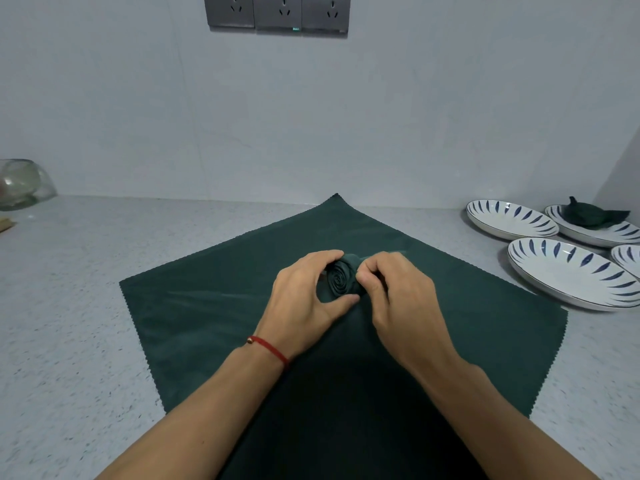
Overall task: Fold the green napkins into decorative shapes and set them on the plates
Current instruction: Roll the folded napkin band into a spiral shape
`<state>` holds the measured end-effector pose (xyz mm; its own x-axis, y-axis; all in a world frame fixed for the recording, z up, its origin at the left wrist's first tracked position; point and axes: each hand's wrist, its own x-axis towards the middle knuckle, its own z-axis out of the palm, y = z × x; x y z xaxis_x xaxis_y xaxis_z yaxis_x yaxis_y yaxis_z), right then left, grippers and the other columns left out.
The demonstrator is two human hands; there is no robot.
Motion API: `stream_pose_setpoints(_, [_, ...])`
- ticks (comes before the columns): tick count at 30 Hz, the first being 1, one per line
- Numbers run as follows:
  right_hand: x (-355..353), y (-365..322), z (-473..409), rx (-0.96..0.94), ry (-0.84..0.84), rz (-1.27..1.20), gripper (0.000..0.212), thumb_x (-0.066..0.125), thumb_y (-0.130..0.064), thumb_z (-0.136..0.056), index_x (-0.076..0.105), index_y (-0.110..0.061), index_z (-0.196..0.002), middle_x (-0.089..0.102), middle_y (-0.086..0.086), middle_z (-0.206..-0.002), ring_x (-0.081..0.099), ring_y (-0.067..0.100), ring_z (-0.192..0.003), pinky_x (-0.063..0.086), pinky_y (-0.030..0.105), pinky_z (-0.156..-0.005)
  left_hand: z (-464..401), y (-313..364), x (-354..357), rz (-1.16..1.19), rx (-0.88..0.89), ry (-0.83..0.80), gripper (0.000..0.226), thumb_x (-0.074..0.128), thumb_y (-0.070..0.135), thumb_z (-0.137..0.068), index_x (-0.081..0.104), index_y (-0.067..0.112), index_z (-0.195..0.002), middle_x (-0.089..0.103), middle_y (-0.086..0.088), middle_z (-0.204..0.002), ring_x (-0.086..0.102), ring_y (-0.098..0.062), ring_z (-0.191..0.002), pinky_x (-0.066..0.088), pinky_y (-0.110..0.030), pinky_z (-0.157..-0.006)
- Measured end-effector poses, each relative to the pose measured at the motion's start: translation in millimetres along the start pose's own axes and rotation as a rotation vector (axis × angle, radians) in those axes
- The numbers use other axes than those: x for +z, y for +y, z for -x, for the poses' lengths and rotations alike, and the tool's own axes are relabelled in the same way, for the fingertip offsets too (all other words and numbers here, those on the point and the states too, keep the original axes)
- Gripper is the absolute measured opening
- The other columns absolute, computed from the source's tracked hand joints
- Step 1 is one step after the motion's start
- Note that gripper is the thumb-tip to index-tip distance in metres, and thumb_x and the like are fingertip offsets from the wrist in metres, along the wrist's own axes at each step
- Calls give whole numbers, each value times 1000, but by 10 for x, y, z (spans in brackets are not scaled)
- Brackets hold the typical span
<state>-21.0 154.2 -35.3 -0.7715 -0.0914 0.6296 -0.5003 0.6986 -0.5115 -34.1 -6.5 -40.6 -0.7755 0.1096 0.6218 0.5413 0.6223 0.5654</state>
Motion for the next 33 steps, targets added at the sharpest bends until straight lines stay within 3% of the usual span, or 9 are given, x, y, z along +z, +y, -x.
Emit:
stream_pose_setpoints(4, [-58, 6, -25, 17, -88, 11, 20, 52, -13, -101, 52, -19, -82, 55, -3, -69, 50, 18, -64, 43, 39, -63, 12, -2, -22, 0, 2, -5, 59, 89, 28, -71, 66, 16, -124, 68, 9, -117, 59, 0, -104, 39, -4, -95])
stream_pose_setpoints(8, [-113, -4, -42, 111, -136, -150, 23, 58, -14, -99, 57, -22, -77, 58, -3, -68, 50, 11, -62, 40, 22, -59, 20, 6, -45, 20, 4, -22, 57, 87, 25, -72, 64, 19, -124, 67, 13, -116, 61, -1, -106, 48, -17, -96])
stream_pose_setpoints(17, [-106, 86, -80, 37, -76, -163, 20, 77, -22, -86, 68, -32, -100, 60, -17, -99, 56, 9, -95, 41, 13, -77, 57, 51, -20, 285, -86, -146, 53, 87, 7, -71, 62, 16, -117, 65, 9, -111, 61, -2, -111, 53, -15, -91])
stream_pose_setpoints(19, [-150, 108, -110, 30, -111, -169, 23, 76, -26, -86, 67, -37, -104, 58, -19, -110, 51, 7, -111, 39, 19, -91, 65, 57, -2, 333, -112, -134, 52, 87, 5, -68, 62, 16, -113, 64, 8, -110, 60, -4, -111, 54, -16, -90])
stream_pose_setpoints(22, [-268, 190, -167, 137, 113, -161, 16, 71, -38, -89, 66, -38, -104, 57, -20, -118, 48, 7, -121, 39, 35, -103, 81, 42, 24, 413, -212, -90, 54, 87, 3, -66, 58, 18, -109, 58, 4, -110, 56, -7, -108, 57, -21, -87])
stream_pose_setpoints(24, [-355, 212, -193, 370, 226, -218, 20, 64, -49, -91, 63, -36, -107, 60, -18, -114, 54, 9, -117, 44, 36, -100, 94, 36, 5, 422, -239, -93, 62, 84, 3, -67, 54, 23, -117, 54, 4, -113, 53, -5, -108, 55, -18, -87])
stream_pose_setpoints(26, [-412, 208, -181, 544, 147, -328, 31, 59, -57, -91, 64, -30, -104, 71, -8, -98, 66, 11, -99, 51, 36, -90, 95, 34, -22, 418, -226, -114, 70, 83, 2, -69, 51, 27, -126, 51, 7, -117, 51, -5, -112, 54, -16, -87])
stream_pose_setpoints(30, [-532, 83, -239, 518, 6, -372, 60, 57, -65, -89, 61, -7, -72, 65, -2, -61, 58, 18, -61, 51, 40, -74, 112, 48, -55, 402, -195, -154, 73, 82, 5, -69, 50, 33, -127, 49, 9, -119, 49, -7, -114, 53, -15, -83])
stream_pose_setpoints(33, [-613, -1, -392, 491, -93, -327, 52, 63, -50, -87, 58, -4, -65, 58, 1, -58, 48, 15, -58, 43, 35, -68, 137, 64, -58, 373, -166, -180, 74, 83, 7, -68, 48, 36, -126, 47, 6, -118, 48, -9, -113, 52, -15, -78])
